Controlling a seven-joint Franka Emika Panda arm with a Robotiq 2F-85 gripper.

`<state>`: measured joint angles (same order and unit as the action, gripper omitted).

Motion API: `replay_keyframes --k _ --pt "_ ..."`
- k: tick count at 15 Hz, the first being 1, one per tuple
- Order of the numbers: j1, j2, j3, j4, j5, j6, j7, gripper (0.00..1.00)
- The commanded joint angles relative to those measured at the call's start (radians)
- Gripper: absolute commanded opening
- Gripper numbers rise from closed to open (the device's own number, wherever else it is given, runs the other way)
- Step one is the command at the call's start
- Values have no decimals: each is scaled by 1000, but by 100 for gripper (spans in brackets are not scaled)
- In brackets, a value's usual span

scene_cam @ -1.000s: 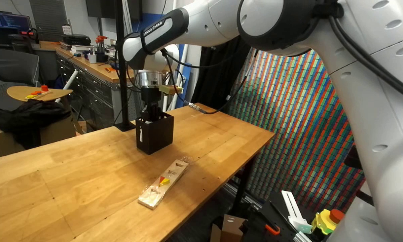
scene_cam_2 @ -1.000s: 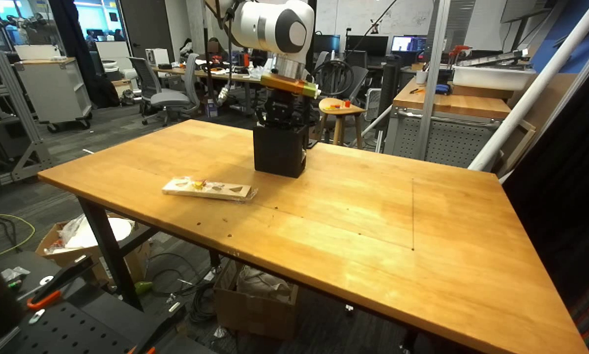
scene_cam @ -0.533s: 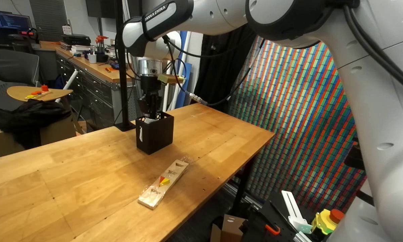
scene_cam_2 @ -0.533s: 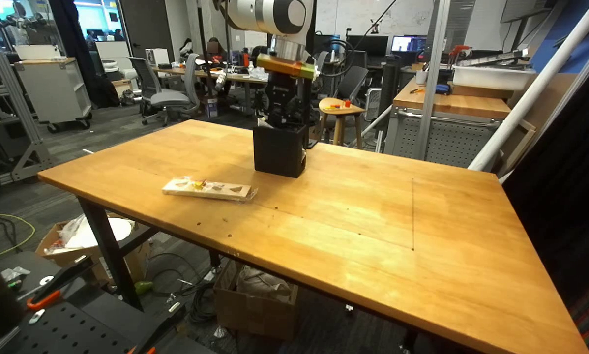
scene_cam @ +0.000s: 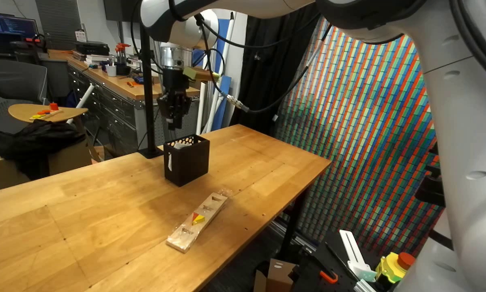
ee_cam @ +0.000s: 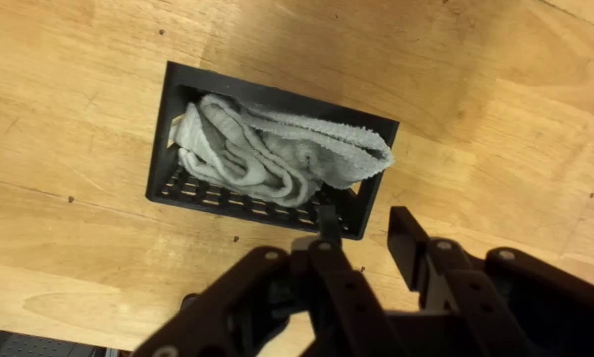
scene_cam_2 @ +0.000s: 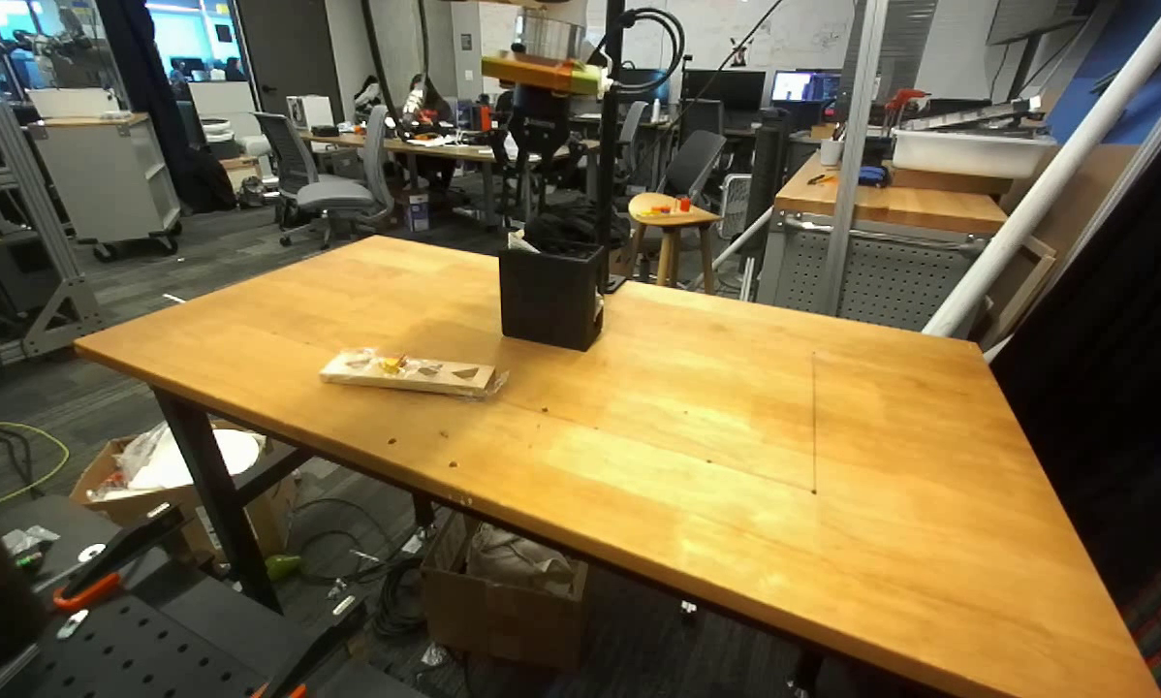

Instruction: Pick the cloth and shove it in the black box

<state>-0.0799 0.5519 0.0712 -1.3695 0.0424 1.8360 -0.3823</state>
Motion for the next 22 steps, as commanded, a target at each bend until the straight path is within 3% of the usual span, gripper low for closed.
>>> replay_keyframes --k 1,22 --pt "29 -27 -5 -17 -10 -11 40 2" --pt "36 -7 -4 -96 -6 14 23 0"
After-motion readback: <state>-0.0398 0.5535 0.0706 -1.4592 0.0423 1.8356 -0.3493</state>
